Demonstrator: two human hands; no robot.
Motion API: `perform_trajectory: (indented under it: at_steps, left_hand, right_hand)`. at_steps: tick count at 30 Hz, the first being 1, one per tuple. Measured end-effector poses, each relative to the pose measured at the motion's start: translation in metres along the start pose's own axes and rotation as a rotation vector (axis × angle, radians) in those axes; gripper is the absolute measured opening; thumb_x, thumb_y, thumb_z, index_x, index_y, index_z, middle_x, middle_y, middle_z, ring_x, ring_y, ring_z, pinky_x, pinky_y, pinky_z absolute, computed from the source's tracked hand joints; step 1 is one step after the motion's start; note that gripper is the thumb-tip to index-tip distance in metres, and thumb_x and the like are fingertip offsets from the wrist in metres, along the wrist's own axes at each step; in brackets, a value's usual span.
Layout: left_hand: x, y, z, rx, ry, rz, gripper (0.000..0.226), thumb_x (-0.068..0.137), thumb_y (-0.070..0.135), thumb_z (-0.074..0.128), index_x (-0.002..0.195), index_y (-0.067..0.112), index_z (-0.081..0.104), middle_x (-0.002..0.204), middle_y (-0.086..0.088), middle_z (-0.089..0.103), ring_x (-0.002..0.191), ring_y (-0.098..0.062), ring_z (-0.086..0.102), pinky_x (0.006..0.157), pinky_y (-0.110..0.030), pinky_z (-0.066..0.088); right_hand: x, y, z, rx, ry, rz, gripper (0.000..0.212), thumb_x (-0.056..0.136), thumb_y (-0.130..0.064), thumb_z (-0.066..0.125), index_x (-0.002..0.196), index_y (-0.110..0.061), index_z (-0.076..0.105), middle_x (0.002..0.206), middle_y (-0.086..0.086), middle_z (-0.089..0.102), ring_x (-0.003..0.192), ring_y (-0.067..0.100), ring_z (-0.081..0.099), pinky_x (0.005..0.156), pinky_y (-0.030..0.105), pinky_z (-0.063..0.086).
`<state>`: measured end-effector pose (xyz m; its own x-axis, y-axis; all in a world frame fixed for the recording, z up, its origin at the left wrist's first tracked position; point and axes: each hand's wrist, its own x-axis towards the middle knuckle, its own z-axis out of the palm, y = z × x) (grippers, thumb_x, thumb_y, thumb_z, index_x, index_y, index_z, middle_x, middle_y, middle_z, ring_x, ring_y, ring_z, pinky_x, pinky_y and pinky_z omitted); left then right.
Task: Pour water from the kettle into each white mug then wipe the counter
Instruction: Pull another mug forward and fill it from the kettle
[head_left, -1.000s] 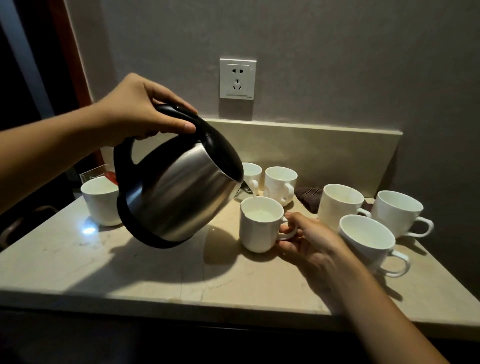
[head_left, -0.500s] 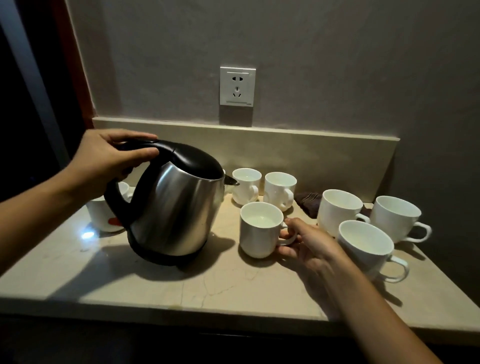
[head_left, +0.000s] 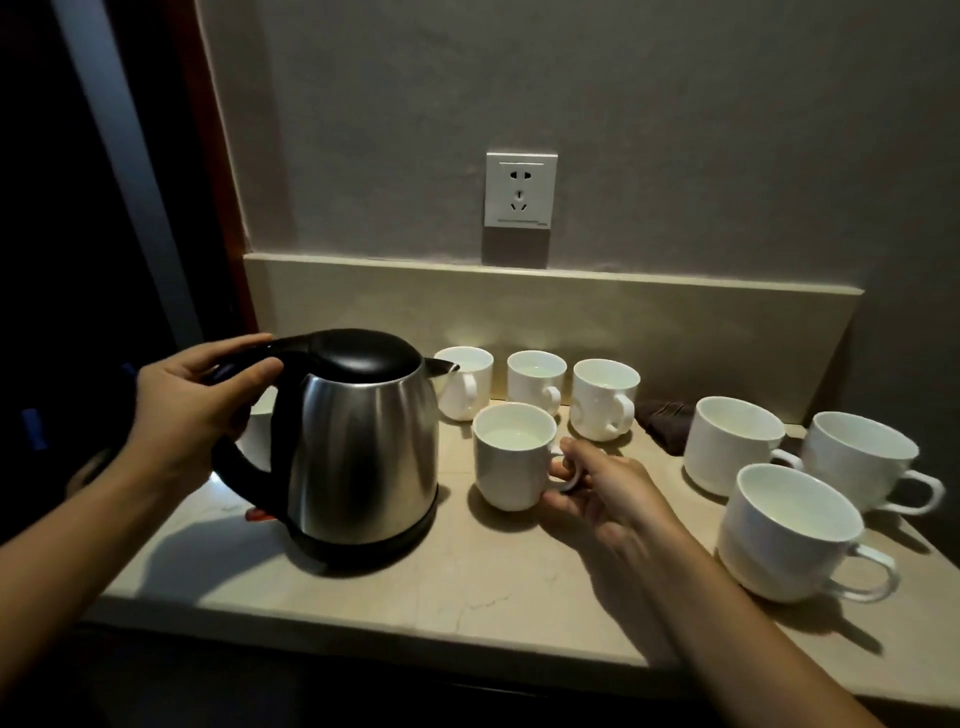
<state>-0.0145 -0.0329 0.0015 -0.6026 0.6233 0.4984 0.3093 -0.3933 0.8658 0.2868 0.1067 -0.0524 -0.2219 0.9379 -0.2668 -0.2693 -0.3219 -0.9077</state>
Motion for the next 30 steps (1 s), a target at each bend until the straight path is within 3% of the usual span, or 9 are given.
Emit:
perform_trajectory:
  at_steps: [5,10,12,14,17,19,22,26,30]
  left_hand:
    - [-0.01,-0.005,-0.029,-0.021,0.088,-0.018,0.034,0.078,0.013,0.07,0.112,0.016,0.068,0.066,0.011,0.071,0.07,-0.021,0.059,0.058,-0.023,0.051]
    - [-0.019,-0.01,-0.057,-0.051,0.164,-0.021,0.025,0.08,0.01,0.068,0.102,0.022,0.07,0.077,0.011,0.075,0.073,-0.011,0.069,0.068,-0.023,0.058]
    - [-0.019,-0.011,-0.066,-0.045,0.195,-0.018,0.026,0.086,0.001,0.065,0.108,0.016,0.067,0.078,0.012,0.075,0.073,-0.006,0.072,0.069,-0.021,0.059]
    - [-0.021,-0.009,-0.076,-0.037,0.221,-0.021,0.027,0.083,0.006,0.067,0.106,0.02,0.069,0.081,0.011,0.076,0.075,-0.006,0.072,0.069,-0.022,0.059]
    - [-0.025,-0.007,-0.09,0.019,0.253,-0.011,0.03,0.079,0.014,0.068,0.106,0.026,0.069,0.087,0.009,0.075,0.082,-0.006,0.072,0.073,-0.025,0.06]
    - [-0.028,-0.007,-0.092,0.069,0.27,0.019,0.033,0.084,0.007,0.066,0.115,0.019,0.066,0.087,0.014,0.075,0.084,-0.002,0.071,0.075,-0.023,0.059]
    - [-0.028,-0.006,-0.093,0.096,0.294,0.042,0.037,0.086,0.002,0.065,0.122,0.012,0.063,0.097,0.004,0.072,0.085,-0.004,0.071,0.079,-0.024,0.059]
    - [-0.03,-0.005,-0.098,0.103,0.295,0.04,0.039,0.074,0.021,0.069,0.114,0.02,0.067,0.107,-0.006,0.069,0.095,-0.014,0.068,0.083,-0.029,0.058]
    - [-0.029,-0.005,-0.103,0.083,0.301,0.042,0.036,0.07,0.024,0.07,0.106,0.026,0.07,0.101,-0.005,0.07,0.084,-0.005,0.071,0.075,-0.019,0.058]
  right_hand:
    - [0.004,0.005,0.035,0.056,-0.086,-0.002,0.017,0.085,-0.018,0.066,0.087,-0.001,0.066,0.064,0.007,0.069,0.065,0.02,0.066,0.065,0.036,0.058]
    - [0.012,0.018,0.078,0.114,-0.066,0.013,0.017,0.083,-0.018,0.069,0.08,-0.002,0.065,0.075,0.012,0.066,0.067,0.021,0.064,0.074,0.04,0.057]
    - [0.017,0.025,0.097,0.105,-0.038,0.005,0.02,0.081,-0.021,0.072,0.077,-0.004,0.064,0.072,0.009,0.061,0.063,0.018,0.057,0.066,0.034,0.052]
    - [0.023,0.031,0.115,0.108,-0.004,0.009,0.021,0.08,-0.024,0.073,0.08,-0.006,0.064,0.071,0.005,0.061,0.062,0.015,0.057,0.059,0.03,0.051]
    - [0.032,0.038,0.139,0.137,0.076,0.005,0.022,0.077,-0.026,0.076,0.076,-0.009,0.062,0.076,0.004,0.064,0.07,0.019,0.061,0.071,0.035,0.054]
    - [0.037,0.043,0.156,0.149,0.116,-0.002,0.024,0.076,-0.028,0.077,0.073,-0.011,0.062,0.079,0.005,0.064,0.074,0.023,0.06,0.075,0.036,0.052]
    - [0.042,0.049,0.179,0.183,0.161,0.002,0.026,0.076,-0.033,0.076,0.066,-0.017,0.058,0.084,0.006,0.064,0.07,0.021,0.057,0.074,0.034,0.051]
    - [0.047,0.055,0.203,0.176,0.193,0.007,0.031,0.08,-0.036,0.071,0.064,-0.016,0.054,0.07,-0.003,0.058,0.062,0.018,0.053,0.066,0.028,0.041]
    - [0.05,0.058,0.223,0.165,0.198,0.002,0.026,0.084,-0.035,0.067,0.075,-0.012,0.058,0.085,0.006,0.066,0.076,0.028,0.062,0.071,0.03,0.048]
